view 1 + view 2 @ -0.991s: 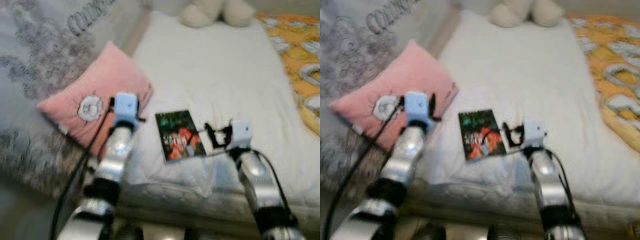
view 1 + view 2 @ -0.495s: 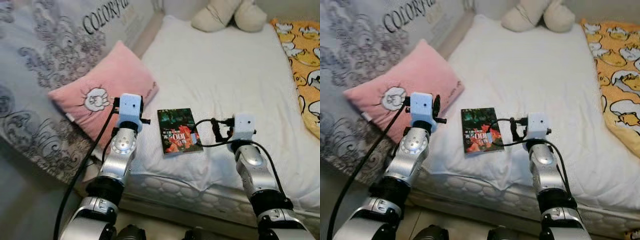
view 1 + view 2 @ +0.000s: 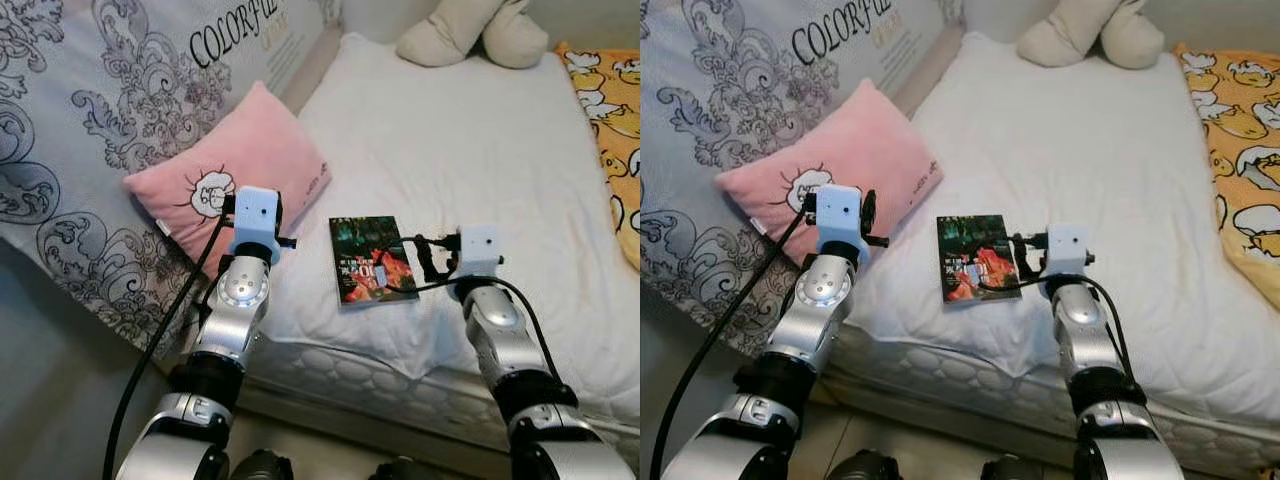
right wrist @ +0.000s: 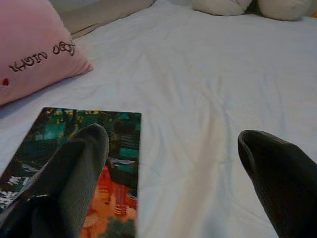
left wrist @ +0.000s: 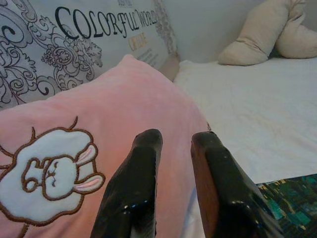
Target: Clean up the room
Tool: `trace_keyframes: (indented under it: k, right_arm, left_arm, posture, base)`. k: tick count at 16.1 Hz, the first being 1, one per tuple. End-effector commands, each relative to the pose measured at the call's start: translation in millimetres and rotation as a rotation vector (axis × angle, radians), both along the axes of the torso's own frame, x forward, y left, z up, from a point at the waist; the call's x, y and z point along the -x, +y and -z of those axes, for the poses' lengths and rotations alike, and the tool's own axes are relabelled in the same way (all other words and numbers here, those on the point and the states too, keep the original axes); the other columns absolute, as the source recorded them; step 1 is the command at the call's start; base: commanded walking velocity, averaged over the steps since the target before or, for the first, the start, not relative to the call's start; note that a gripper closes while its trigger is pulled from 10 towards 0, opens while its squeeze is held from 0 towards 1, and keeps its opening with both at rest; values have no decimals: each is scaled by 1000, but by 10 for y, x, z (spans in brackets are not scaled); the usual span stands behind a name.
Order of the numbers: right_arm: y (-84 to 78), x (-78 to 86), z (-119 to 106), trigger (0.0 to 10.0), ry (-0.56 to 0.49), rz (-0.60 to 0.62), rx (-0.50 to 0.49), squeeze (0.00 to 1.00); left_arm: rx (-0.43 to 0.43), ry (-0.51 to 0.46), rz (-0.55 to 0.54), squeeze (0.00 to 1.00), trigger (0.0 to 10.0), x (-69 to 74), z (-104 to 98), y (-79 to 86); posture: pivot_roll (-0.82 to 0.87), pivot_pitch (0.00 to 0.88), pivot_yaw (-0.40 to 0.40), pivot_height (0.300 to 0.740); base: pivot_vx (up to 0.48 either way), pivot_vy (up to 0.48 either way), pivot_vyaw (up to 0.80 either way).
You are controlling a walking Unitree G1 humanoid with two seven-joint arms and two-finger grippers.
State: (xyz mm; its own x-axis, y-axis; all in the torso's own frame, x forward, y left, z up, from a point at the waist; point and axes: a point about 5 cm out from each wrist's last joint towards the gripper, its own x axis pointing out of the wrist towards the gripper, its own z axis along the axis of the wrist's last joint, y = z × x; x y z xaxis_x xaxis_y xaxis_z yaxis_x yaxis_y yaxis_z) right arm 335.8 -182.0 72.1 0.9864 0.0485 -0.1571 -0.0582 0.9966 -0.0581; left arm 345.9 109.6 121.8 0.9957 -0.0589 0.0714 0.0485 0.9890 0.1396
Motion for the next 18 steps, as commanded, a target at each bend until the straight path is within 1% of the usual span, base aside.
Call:
trace_keyframes:
  k: [1, 8, 10, 11, 12, 13, 16, 18]
  right_arm:
    - [27, -31, -28, 10000, -14, -4, -11, 1000]
    - [4, -66, -33, 10000, -18, 29, -6, 1000]
    - [-27, -73, -30, 10000, -12, 54, 19, 1000]
    - [-33, -77, -34, 0, -13, 57, 20, 1000]
    - [-22, -80, -42, 0, -20, 46, 8, 1000]
    - [-12, -87, -49, 0, -22, 44, -16, 0]
    - [-43, -110, -14, 0, 30, 98, -85, 0]
    - [-30, -118, 24, 0, 73, 104, -139, 0]
  left_arm:
    - [-30, -18, 19, 0, 10000, -16, -42, -26]
    - [-63, -32, 54, 0, 10000, 16, -38, -46]
    - [-65, -33, 61, 0, 10000, 7, -45, -70]
    - [-63, -34, 62, 0, 10000, 4, -49, -77]
    - [-62, -34, 63, 0, 10000, 3, -51, -78]
    - [-60, -34, 62, 0, 10000, 1, -51, -75]
    - [-61, -34, 56, 0, 10000, -1, -52, -58]
    - [-64, -36, 49, 0, 10000, 0, -55, -40]
  posture:
    - [-110, 0, 41, 704]
    - [-102, 0, 40, 704]
    - [-106, 0, 39, 704]
    - [-108, 0, 39, 704]
    - [-108, 0, 39, 704]
    - [-108, 0, 40, 704]
    - [-103, 0, 39, 704]
    - [-93, 0, 36, 704]
  base:
    - [0, 0, 0]
    - [0, 0, 0]
    - [0, 0, 0]
    - [0, 0, 0]
    - [0, 0, 0]
    - [0, 0, 0]
    - [0, 0, 0]
    - [0, 0, 0]
